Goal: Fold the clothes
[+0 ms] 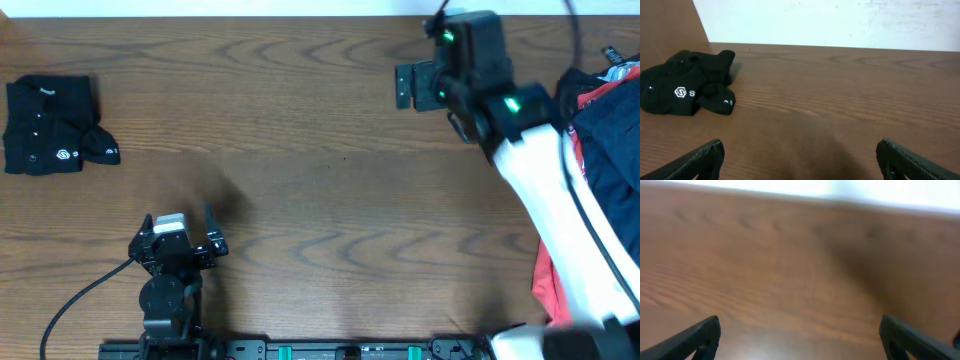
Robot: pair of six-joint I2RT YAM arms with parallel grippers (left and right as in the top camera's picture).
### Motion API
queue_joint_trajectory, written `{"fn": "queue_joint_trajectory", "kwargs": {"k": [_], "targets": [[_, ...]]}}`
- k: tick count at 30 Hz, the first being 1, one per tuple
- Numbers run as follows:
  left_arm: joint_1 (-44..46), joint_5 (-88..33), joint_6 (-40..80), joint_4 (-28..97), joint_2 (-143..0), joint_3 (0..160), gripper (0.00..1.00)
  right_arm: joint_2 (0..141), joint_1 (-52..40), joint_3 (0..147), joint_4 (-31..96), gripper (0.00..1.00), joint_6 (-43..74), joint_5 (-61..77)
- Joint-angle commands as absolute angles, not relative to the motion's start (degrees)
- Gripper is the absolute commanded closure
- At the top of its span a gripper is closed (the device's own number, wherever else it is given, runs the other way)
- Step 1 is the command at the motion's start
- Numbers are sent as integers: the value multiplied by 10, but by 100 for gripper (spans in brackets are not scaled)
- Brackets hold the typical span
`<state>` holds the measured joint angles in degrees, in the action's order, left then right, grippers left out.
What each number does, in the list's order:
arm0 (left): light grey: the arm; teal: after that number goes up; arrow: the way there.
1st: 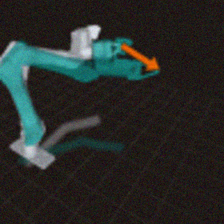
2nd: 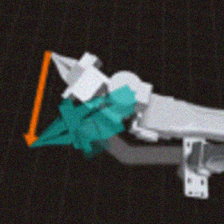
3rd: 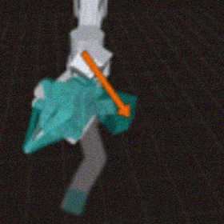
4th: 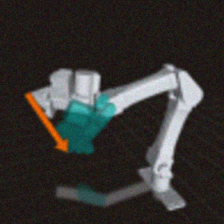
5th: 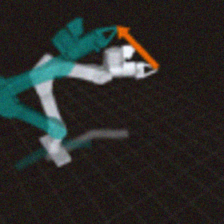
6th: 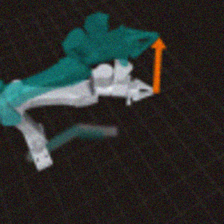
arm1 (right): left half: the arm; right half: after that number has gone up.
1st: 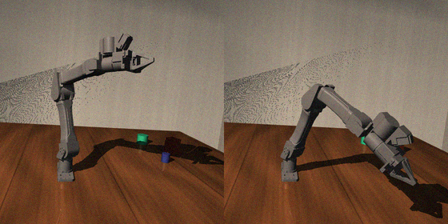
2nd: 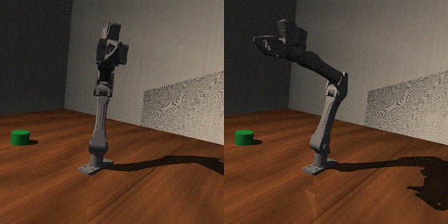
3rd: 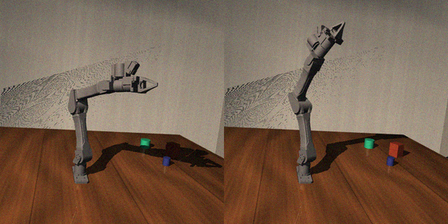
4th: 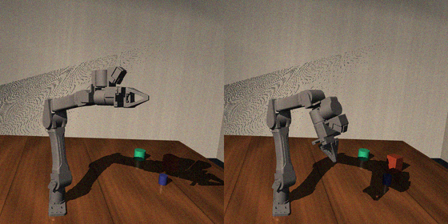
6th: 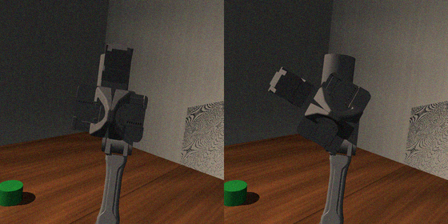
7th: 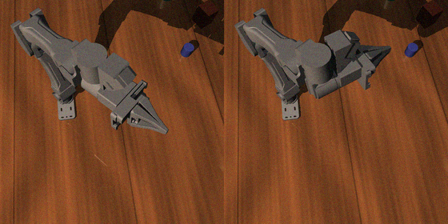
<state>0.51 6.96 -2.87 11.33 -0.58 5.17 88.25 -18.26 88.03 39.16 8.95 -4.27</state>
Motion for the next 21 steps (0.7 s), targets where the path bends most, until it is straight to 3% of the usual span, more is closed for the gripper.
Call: {"fn": "queue_joint_trajectory", "kwargs": {"k": [1, 12, 21], "targets": [[7, 84, -32, 117, -2, 36, 2, 769, -178, 803, 341, 1, 94, -83], [7, 84, -32, 117, -2, 36, 2, 386, -81, 463, 203, 1, 170, -95], [7, 84, -32, 117, -2, 36, 2, 215, -41, 353, 186, 1, 178, -71]]}}
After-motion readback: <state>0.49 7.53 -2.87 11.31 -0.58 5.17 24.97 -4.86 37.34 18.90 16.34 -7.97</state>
